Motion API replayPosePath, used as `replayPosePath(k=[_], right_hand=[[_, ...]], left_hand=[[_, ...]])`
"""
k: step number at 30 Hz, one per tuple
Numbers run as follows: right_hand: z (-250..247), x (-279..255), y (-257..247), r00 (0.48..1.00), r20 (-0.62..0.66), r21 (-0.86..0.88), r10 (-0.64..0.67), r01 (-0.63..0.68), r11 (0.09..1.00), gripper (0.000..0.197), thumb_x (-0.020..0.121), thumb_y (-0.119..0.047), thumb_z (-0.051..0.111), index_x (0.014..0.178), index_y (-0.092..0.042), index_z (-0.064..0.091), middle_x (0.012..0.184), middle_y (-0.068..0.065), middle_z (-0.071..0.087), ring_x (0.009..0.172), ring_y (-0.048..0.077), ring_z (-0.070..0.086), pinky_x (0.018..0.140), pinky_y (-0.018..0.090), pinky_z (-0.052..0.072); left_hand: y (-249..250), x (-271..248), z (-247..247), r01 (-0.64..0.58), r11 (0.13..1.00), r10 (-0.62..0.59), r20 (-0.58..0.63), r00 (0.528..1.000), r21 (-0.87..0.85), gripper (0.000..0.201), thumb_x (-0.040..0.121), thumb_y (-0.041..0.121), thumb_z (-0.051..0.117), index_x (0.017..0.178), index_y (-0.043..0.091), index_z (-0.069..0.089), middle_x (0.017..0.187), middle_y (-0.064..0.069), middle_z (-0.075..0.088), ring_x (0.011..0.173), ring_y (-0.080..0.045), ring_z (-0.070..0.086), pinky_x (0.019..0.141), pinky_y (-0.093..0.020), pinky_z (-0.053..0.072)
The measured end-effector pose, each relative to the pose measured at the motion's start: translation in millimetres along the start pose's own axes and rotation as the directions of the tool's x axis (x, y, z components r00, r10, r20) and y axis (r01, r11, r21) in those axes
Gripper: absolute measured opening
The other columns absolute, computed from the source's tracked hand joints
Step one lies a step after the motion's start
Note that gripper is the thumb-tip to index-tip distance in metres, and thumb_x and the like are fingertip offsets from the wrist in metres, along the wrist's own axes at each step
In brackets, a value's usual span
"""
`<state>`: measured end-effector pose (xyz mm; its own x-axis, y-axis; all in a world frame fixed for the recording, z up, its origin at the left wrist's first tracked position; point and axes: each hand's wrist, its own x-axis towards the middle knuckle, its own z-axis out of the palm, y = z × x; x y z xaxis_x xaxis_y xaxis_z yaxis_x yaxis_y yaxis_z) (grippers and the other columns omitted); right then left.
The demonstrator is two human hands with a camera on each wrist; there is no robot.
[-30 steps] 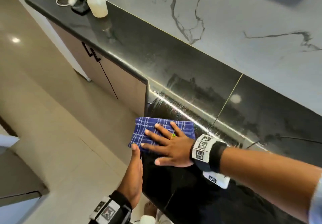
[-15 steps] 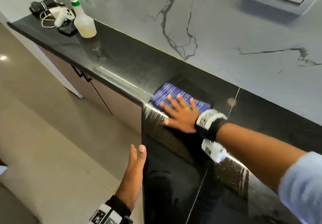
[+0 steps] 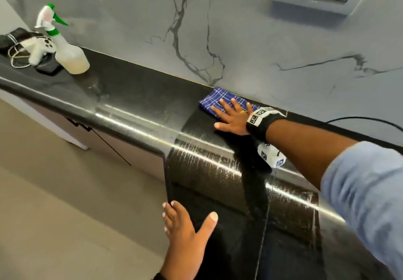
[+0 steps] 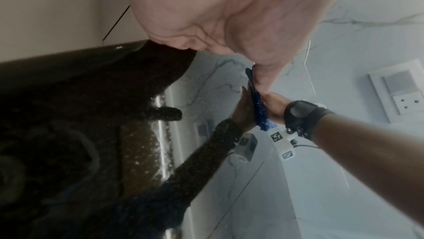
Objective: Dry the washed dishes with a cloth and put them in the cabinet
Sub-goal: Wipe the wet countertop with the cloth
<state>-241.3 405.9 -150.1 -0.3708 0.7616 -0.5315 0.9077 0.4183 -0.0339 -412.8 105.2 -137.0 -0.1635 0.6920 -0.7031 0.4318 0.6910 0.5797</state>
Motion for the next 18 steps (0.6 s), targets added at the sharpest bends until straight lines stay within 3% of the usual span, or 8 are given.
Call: replayPosePath(k=[3, 4, 7, 9, 11, 14, 16, 18], right_hand=[[32.4, -40.8, -60.5, 0.984, -0.022, -0.116, -0.176, 0.172, 0.978, 0.091, 0.07, -0.089, -0.016, 0.151, -0.048, -0.017, 0.164, -0.007, -0.02, 0.15, 0.031, -0.018, 0.112, 0.064, -0.013], [45.9, -61.8, -80.8, 0.962, -0.007, -0.167, -0.273, 0.268, 0.949, 0.09, 0.071, -0.087, -0.016, 0.152, -0.046, -0.015, 0.164, -0.007, -0.019, 0.15, 0.03, -0.019, 0.112, 0.064, -0.013], [75.7, -118.0, -115.1, 0.843, 0.078, -0.202, -0.532, 0.536, 0.82, 0.061, 0.098, -0.066, 0.01, 0.153, -0.048, -0.011, 0.163, -0.013, -0.02, 0.149, 0.027, -0.025, 0.11, 0.062, -0.022], [78.1, -126.2, -101.1, 0.816, 0.077, -0.147, -0.573, 0.577, 0.803, 0.056, 0.103, -0.058, 0.016, 0.152, -0.05, -0.009, 0.162, -0.017, -0.021, 0.148, 0.023, -0.027, 0.11, 0.059, -0.025], [68.5, -105.4, -60.5, 0.881, 0.019, -0.126, -0.474, 0.472, 0.873, 0.056, 0.103, -0.059, 0.015, 0.153, -0.049, -0.007, 0.164, -0.015, -0.018, 0.148, 0.022, -0.024, 0.11, 0.059, -0.022], [36.1, -64.3, 20.7, 0.99, -0.088, -0.034, -0.11, 0.107, 0.994, 0.056, 0.103, -0.057, 0.018, 0.154, -0.047, -0.004, 0.165, -0.01, -0.015, 0.151, 0.027, -0.017, 0.114, 0.064, -0.013], [22.1, -53.1, 57.7, 0.998, -0.036, 0.046, 0.046, -0.044, 0.998, 0.058, 0.103, -0.06, 0.015, 0.153, -0.047, -0.01, 0.164, -0.011, -0.021, 0.151, 0.028, -0.017, 0.116, 0.063, -0.013], [26.9, -58.8, 57.8, 0.998, -0.008, 0.078, 0.055, -0.054, 0.995, 0.061, 0.1, -0.064, 0.012, 0.152, -0.047, -0.014, 0.162, -0.011, -0.025, 0.15, 0.028, -0.02, 0.115, 0.062, -0.016]], left_hand=[[4.7, 2.5, -2.5, 0.049, 0.998, -0.05, -0.009, 0.999, -0.039, 0.094, 0.098, 0.062, 0.037, 0.159, 0.013, -0.016, 0.165, -0.005, -0.03, 0.152, -0.022, -0.027, 0.123, -0.041, -0.011], [6.7, 3.2, -3.1, 0.059, 0.997, -0.06, -0.029, 0.998, -0.053, 0.092, 0.099, 0.06, 0.037, 0.16, 0.013, -0.013, 0.166, -0.006, -0.027, 0.153, -0.022, -0.025, 0.123, -0.04, -0.01], [8.2, 4.2, -0.3, 0.063, 0.998, -0.063, -0.054, 0.997, 0.006, 0.095, 0.097, 0.06, 0.042, 0.161, 0.008, -0.005, 0.166, -0.01, -0.024, 0.153, -0.023, -0.024, 0.123, -0.04, -0.007], [6.8, 3.3, 1.9, 0.044, 0.986, -0.038, -0.038, 0.999, 0.16, 0.109, 0.091, 0.07, 0.047, 0.16, 0.007, -0.009, 0.164, -0.014, -0.028, 0.153, -0.028, -0.025, 0.124, -0.04, -0.004], [8.6, 2.2, 3.2, 0.018, 0.932, -0.02, 0.002, 1.0, 0.361, 0.124, 0.079, 0.085, 0.044, 0.158, 0.011, -0.017, 0.161, -0.019, -0.033, 0.152, -0.035, -0.024, 0.124, -0.042, -0.002], [14.9, 0.2, 2.9, -0.017, 0.823, -0.037, 0.083, 0.996, 0.568, 0.123, 0.085, 0.08, 0.048, 0.154, 0.013, -0.029, 0.156, -0.025, -0.039, 0.151, -0.041, -0.025, 0.125, -0.047, 0.001], [16.3, 0.5, 2.8, -0.031, 0.768, -0.052, 0.11, 0.993, 0.639, 0.126, 0.085, 0.079, 0.049, 0.151, 0.011, -0.033, 0.154, -0.028, -0.041, 0.149, -0.043, -0.027, 0.125, -0.049, 0.001], [14.8, 0.7, 2.5, -0.03, 0.734, -0.078, 0.129, 0.989, 0.679, 0.128, 0.084, 0.079, 0.051, 0.15, 0.01, -0.036, 0.152, -0.028, -0.043, 0.148, -0.043, -0.029, 0.125, -0.049, 0.0]])
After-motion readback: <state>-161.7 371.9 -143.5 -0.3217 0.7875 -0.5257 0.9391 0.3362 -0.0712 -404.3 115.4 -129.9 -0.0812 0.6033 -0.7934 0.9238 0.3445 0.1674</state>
